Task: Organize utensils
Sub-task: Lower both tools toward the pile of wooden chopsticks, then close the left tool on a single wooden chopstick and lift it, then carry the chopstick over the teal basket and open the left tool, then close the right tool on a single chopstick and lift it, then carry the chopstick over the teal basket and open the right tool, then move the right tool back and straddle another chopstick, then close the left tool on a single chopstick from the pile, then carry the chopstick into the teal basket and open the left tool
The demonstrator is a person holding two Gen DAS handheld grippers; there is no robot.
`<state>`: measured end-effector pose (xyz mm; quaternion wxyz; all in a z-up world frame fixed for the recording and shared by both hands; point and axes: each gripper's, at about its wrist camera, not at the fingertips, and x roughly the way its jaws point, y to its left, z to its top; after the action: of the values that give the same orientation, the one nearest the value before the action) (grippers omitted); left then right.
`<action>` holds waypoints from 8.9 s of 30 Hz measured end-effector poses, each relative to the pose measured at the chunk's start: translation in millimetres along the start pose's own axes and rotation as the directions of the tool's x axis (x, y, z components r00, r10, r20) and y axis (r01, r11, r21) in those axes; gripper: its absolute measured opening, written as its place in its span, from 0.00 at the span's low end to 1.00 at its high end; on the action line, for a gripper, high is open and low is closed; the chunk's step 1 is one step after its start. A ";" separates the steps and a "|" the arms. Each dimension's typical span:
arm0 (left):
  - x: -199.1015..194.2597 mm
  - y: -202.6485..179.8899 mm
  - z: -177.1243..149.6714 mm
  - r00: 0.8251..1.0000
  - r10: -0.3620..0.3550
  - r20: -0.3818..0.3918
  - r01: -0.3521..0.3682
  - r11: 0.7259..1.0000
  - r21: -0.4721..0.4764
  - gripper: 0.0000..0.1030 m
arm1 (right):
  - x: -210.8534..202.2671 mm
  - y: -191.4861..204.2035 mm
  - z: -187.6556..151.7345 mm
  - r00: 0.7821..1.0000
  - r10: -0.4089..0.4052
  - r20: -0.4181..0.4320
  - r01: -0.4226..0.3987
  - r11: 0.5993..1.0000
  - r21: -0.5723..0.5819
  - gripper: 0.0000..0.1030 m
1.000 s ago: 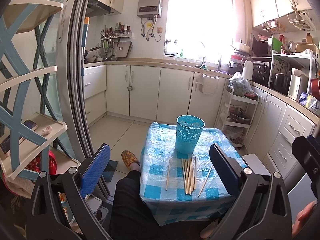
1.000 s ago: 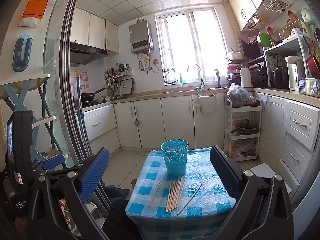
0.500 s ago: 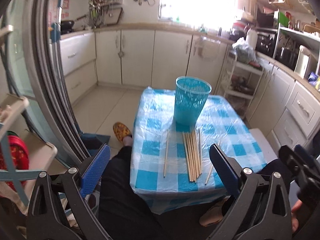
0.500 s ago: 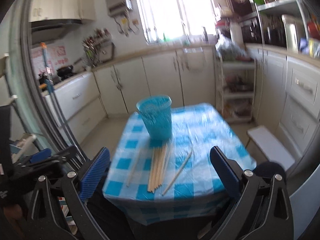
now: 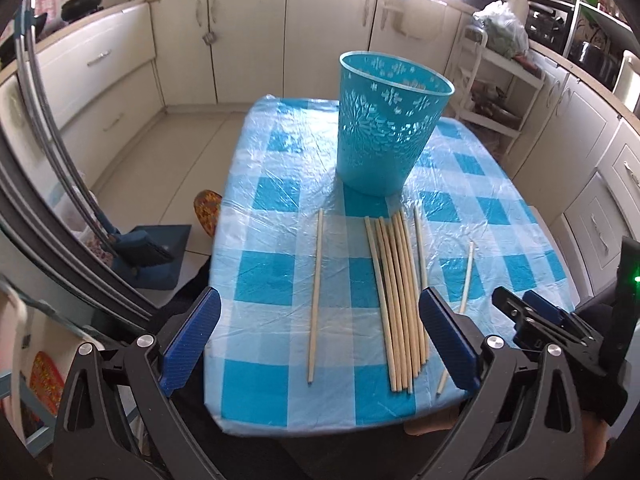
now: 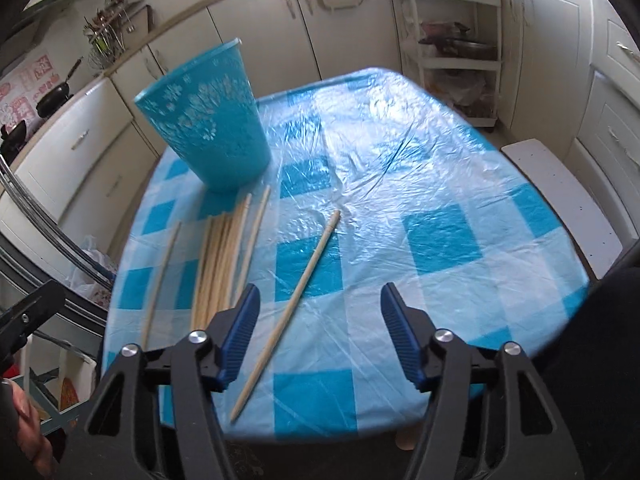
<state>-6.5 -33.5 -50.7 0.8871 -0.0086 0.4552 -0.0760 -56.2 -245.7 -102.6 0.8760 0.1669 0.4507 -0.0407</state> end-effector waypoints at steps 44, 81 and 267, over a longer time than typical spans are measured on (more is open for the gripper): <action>122.7 12.6 67.8 0.968 -0.167 -0.189 0.171 0.985 0.004 0.04 | 83.5 -3.5 48.2 0.997 0.057 -0.046 -0.065 0.978 -0.198 0.08; 59.5 -31.7 218.0 0.828 -0.068 0.557 0.168 0.977 -0.130 0.05 | 80.7 3.1 43.8 0.998 0.053 -0.034 -0.060 0.968 -0.243 0.21; -56.1 -15.9 203.8 0.786 -0.339 0.517 0.402 0.916 -0.011 0.05 | 73.1 7.1 35.3 0.997 0.054 -0.046 -0.065 0.953 -0.295 0.08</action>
<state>124.2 -52.2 115.2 0.9402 -0.1708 0.2005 -0.2160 15.9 -244.9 -140.5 0.8833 0.0481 0.4629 0.0566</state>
